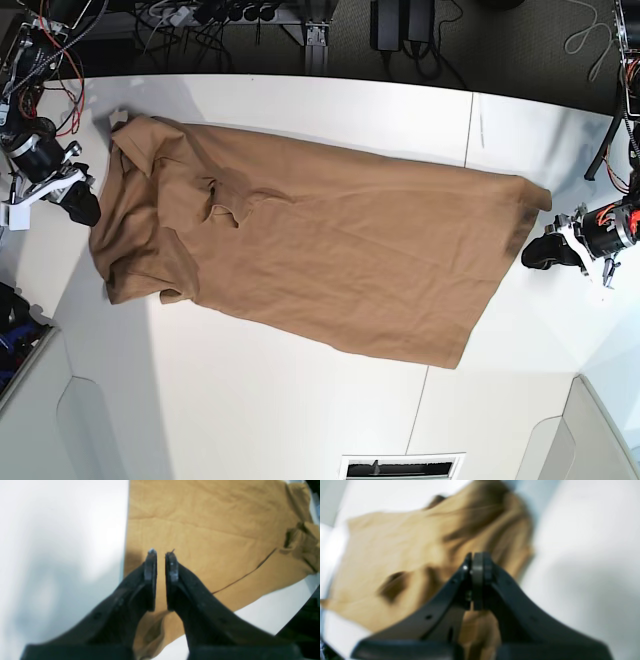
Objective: Layout the t-shirt on the table in an organized manner, then fold the t-shirt properly
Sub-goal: 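Release the collar with the right gripper and regrasp the shoulder fabric, then pull the shoulder fabric with the right gripper away from the left gripper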
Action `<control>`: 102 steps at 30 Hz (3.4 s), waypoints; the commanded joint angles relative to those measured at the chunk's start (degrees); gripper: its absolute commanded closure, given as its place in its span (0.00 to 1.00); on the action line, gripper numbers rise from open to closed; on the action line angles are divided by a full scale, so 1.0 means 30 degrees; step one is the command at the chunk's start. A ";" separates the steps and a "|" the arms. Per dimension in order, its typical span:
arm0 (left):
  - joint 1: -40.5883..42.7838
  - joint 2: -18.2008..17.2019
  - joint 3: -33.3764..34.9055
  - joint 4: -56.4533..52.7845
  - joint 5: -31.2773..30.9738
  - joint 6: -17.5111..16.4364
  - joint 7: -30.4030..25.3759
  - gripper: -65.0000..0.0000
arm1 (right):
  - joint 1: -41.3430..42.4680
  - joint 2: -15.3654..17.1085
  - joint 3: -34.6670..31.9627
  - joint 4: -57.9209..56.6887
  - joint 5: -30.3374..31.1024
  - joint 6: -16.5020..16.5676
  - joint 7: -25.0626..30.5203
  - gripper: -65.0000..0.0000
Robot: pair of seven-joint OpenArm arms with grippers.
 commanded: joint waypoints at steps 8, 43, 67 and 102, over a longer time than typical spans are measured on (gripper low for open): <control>-0.0415 0.0801 -0.0189 0.0255 0.0408 -0.0179 -0.0386 0.85 | -0.0321 -0.1326 -0.1683 0.0583 0.0488 0.0561 0.0554 0.46; -0.0423 0.0867 -0.0197 0.0248 0.2011 -0.0179 -0.0408 0.85 | -0.5515 -0.0678 -0.5399 0.4685 0.1763 0.0903 -0.1494 1.00; -0.0415 0.0721 0.1020 0.0248 0.1464 -0.0179 -0.0291 0.85 | -0.2455 -0.0204 -0.2361 0.1639 -0.4889 -0.0386 0.2871 1.00; -0.2426 0.2237 0.5166 0.0029 0.2637 -0.0179 0.0284 0.85 | 0.3781 0.2674 -0.2113 -0.3184 -0.1515 0.0714 -0.0678 0.59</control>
